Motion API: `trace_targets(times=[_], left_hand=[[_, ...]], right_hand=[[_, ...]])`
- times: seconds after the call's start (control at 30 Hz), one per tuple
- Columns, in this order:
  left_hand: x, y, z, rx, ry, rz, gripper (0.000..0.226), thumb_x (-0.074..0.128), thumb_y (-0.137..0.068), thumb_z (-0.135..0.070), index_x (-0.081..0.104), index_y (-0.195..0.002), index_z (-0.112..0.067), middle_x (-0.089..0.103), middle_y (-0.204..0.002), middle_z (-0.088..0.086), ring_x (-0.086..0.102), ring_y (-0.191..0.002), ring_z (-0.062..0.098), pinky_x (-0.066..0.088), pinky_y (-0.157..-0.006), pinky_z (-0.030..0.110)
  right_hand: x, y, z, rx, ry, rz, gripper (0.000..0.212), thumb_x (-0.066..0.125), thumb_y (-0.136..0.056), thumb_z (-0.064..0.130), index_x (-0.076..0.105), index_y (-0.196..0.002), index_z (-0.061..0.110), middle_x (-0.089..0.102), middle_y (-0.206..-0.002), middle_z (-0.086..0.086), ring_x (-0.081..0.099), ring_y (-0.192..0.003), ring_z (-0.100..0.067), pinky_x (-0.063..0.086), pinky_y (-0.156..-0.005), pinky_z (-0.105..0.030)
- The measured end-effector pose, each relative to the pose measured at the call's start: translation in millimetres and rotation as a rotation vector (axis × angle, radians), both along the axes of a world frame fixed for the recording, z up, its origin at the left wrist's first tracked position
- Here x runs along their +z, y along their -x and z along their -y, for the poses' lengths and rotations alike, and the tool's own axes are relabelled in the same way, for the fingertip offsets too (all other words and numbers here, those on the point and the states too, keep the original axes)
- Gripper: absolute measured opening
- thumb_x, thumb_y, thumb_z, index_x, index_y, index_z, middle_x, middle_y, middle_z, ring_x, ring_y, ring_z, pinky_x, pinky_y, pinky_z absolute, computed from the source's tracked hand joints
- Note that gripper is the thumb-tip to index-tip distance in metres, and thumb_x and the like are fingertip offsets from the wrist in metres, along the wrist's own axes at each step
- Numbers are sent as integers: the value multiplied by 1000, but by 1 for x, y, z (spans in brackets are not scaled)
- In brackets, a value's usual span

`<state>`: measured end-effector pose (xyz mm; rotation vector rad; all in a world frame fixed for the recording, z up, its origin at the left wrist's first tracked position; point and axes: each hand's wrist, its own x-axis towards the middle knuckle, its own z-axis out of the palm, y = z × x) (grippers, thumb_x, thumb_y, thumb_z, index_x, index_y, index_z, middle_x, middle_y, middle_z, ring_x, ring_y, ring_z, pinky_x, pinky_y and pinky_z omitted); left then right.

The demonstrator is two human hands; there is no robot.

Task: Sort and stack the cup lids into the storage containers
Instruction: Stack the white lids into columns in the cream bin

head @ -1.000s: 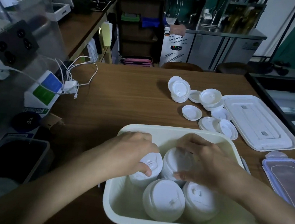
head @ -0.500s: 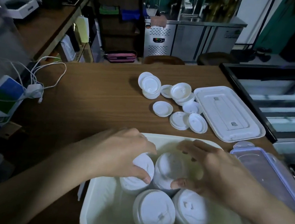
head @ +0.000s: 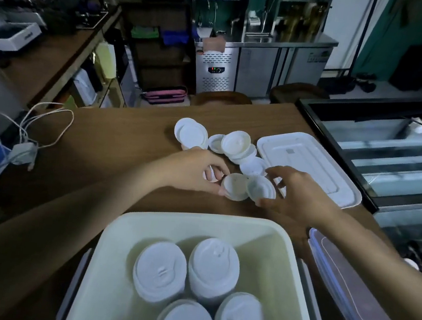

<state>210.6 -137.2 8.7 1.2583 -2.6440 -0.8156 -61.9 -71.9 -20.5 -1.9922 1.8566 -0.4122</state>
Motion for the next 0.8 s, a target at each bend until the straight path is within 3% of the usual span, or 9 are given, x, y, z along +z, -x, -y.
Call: trace_targets(times=[0.13,0.3,0.37,0.43,0.57,0.7,0.8], left_hand=[[-34,24,32,-15,10,74,61,82,-77,-60,65,-129,-33,70,-114,-17,63,-104,4,55,-94,39],[-53,47,57,-95,49,164,67,81,-68,-65,64,-125,-35,68,-113,-18,63,-103,8,57,-88,40],[-59,52,61,-111,72,221,68,79,-64,-69,63,-122,-37,65,-109,-19,61,-101,8,57,-85,41],[-63,56,61,-102,66,222,59,82,-68,-61,65,-116,-32,65,-106,-16,61,-99,10,57,-82,43],[-61,56,60,-78,95,229,42,83,-69,-52,66,-95,-24,66,-92,-9,63,-87,13,58,-75,48],[-36,45,56,-33,98,175,50,85,-68,-53,65,-109,-32,60,-102,-15,59,-94,7,56,-79,37],[-3,31,43,3,132,129,50,85,-69,-52,64,-111,-32,59,-104,-14,59,-99,10,56,-83,40]], right_hand=[[-29,3,23,11,-84,-139,102,84,-67,64,40,-152,28,53,-145,2,49,-131,-20,46,-100,-37],[-47,5,38,-7,-128,-184,99,80,-70,67,38,-151,27,53,-141,1,49,-129,-21,49,-98,-40],[-50,6,42,-5,-132,-149,93,81,-71,64,43,-146,26,55,-136,1,53,-123,-21,50,-95,-40],[-49,7,45,-13,-126,-102,85,83,-69,61,50,-139,26,56,-129,3,55,-118,-20,51,-93,-39],[-43,10,43,-33,-79,-29,82,84,-68,58,52,-136,26,50,-124,6,46,-120,-17,47,-93,-37],[-19,10,28,-34,31,97,79,88,-69,49,51,-135,28,45,-124,12,50,-115,-15,40,-87,-29],[7,9,8,14,74,199,81,88,-66,50,50,-135,33,49,-127,13,56,-113,-14,49,-93,-36]])
